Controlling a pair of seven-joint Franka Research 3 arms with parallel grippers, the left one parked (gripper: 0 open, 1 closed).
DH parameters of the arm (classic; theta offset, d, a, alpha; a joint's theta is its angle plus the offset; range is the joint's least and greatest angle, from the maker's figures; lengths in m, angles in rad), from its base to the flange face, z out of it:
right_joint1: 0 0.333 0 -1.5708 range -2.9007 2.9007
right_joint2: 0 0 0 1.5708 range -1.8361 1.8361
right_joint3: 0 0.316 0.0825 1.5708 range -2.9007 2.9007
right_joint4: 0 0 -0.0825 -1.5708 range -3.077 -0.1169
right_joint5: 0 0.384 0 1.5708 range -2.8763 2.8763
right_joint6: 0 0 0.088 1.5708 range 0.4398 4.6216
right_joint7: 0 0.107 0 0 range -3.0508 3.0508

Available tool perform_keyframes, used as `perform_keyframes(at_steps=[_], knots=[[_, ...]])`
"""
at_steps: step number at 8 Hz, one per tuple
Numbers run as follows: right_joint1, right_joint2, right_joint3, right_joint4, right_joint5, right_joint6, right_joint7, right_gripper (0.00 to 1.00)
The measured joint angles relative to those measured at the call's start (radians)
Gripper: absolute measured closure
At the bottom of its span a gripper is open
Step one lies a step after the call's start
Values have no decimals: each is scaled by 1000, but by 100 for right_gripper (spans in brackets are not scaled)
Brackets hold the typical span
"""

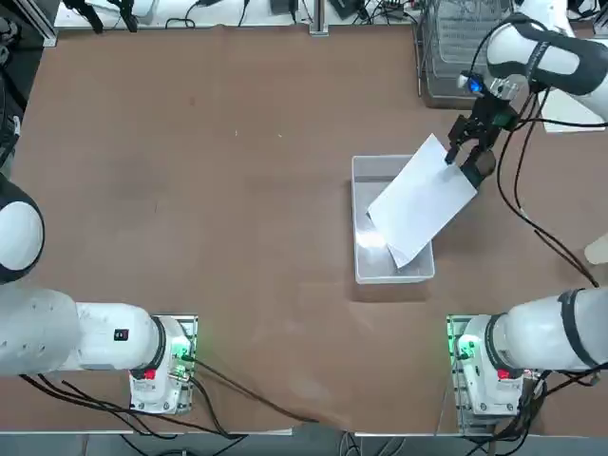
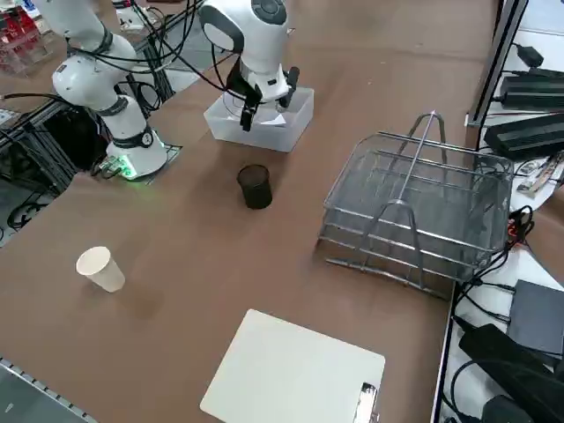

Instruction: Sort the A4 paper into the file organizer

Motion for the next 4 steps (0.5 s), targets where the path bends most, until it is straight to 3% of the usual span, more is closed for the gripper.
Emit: perform_keyframes(at_steps=[4], knots=[[22,67,0,0,7,14,0,7]])
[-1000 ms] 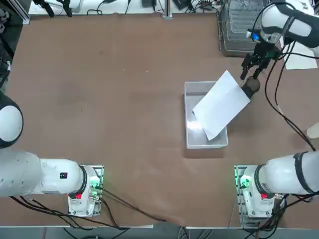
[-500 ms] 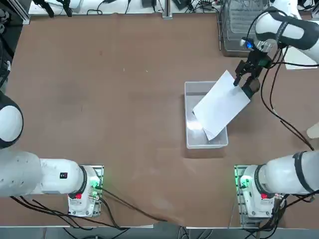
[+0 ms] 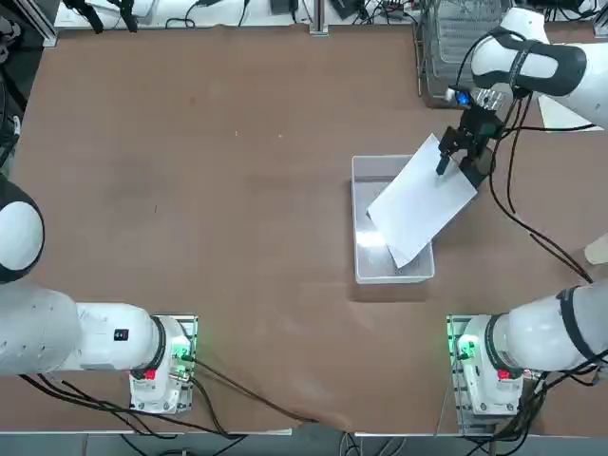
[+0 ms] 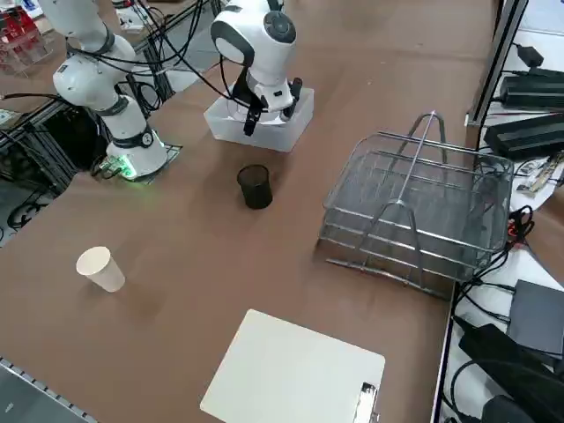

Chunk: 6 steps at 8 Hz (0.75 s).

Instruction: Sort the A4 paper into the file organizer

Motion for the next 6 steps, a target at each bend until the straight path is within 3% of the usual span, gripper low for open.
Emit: perform_keyframes(at_steps=[2,3,4,5,6], knots=[[1,10,0,0,0,0,0,32],[3,12,0,0,0,-1,-1,34],[10,17,0,0,1,-1,-1,48],[20,24,0,0,2,-1,-1,53],[24,29,0,0,18,-1,-1,74]])
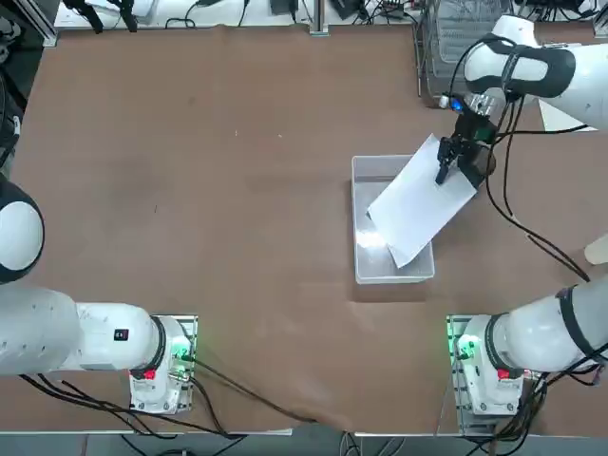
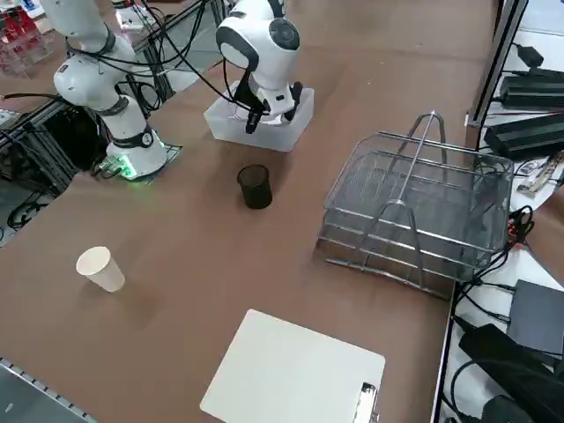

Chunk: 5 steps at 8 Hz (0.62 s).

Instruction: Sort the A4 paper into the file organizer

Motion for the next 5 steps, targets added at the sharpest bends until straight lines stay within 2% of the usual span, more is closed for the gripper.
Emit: perform_keyframes(at_steps=[1,2,3,5], knots=[[0,3,-1,2,19,0,0,93],[0,4,-3,11,29,-7,-1,99],[-2,3,-8,39,31,-36,-2,99],[-36,-1,-19,160,34,-151,-2,99]])
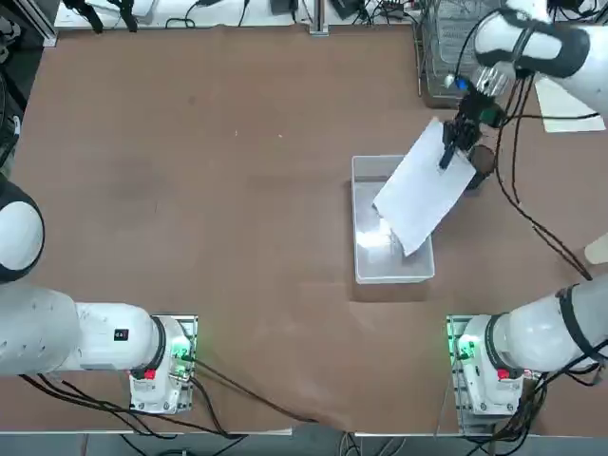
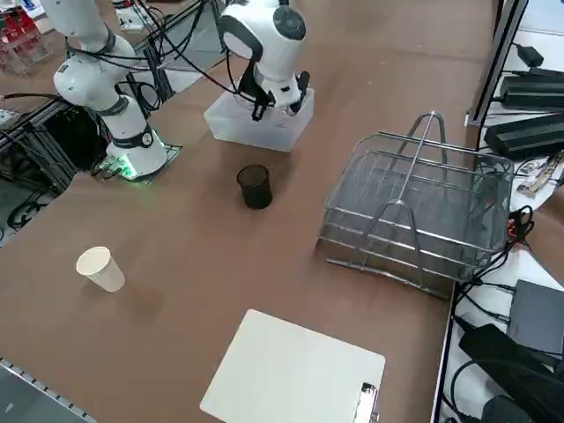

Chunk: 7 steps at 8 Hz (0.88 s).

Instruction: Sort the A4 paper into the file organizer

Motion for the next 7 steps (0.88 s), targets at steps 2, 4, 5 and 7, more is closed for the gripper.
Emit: perform_keyframes(at_steps=[2,4,5,7], knots=[[-92,-11,-7,147,5,-135,0,99],[-217,-17,-13,284,89,-240,0,99],[-276,-19,-15,320,152,-254,-1,99],[-375,-16,-16,362,283,-258,-21,99]])
